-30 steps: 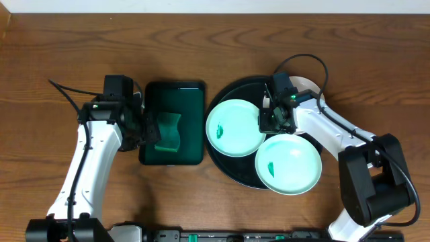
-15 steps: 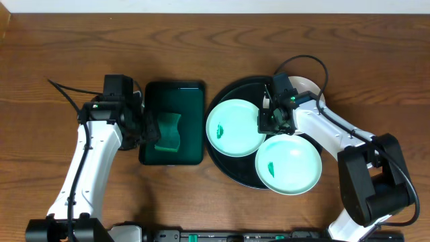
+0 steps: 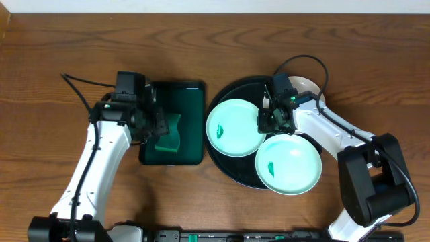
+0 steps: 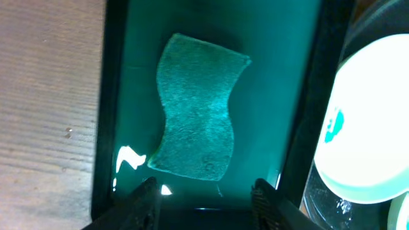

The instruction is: Clean dirty plates on tray and stack at the side

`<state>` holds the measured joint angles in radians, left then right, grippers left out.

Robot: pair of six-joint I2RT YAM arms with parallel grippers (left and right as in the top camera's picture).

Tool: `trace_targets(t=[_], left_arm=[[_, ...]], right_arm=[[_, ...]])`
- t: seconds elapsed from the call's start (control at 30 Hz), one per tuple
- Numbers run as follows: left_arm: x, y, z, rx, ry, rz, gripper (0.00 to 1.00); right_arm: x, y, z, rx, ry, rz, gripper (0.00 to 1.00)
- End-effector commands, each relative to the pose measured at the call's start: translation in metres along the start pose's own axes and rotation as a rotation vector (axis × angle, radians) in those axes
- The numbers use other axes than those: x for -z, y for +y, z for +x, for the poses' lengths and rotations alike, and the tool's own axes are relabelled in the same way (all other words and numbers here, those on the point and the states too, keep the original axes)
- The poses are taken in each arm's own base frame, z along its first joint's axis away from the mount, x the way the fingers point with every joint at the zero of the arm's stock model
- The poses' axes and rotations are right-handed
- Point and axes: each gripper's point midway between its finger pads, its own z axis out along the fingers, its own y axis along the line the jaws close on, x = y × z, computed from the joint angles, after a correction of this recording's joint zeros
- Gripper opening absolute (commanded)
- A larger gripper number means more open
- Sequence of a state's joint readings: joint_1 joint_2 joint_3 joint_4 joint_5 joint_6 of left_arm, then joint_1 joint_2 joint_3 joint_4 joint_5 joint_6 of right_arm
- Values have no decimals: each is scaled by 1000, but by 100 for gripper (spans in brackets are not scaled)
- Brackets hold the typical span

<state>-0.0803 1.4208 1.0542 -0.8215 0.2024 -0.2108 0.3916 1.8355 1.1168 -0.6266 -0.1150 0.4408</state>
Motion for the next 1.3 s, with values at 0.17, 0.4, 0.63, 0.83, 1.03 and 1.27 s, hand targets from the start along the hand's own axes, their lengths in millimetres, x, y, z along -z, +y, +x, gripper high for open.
trace_targets(t=[0.17,0.4,0.63,0.83,1.03,1.27], left_arm=[[-20,10,2,28,37,-74,46],[-47,13,2,34,89,-87,46],[-61,13,0,51,101,-84,41],[-63,11,-2,49,94,-81,41],[-65,3,-5,33,72,-89,38],[-65,5,-6,72,58,-113,35]], right_arm=[[-3,-2,3,-4,4,16,1],[-3,-2,3,-4,5,16,1],[-3,-2,3,-3,5,16,1],[-3,-2,3,-3,5,16,1],[-3,-2,3,-3,5,16,1],[-3,-2,3,-3,5,16,1]])
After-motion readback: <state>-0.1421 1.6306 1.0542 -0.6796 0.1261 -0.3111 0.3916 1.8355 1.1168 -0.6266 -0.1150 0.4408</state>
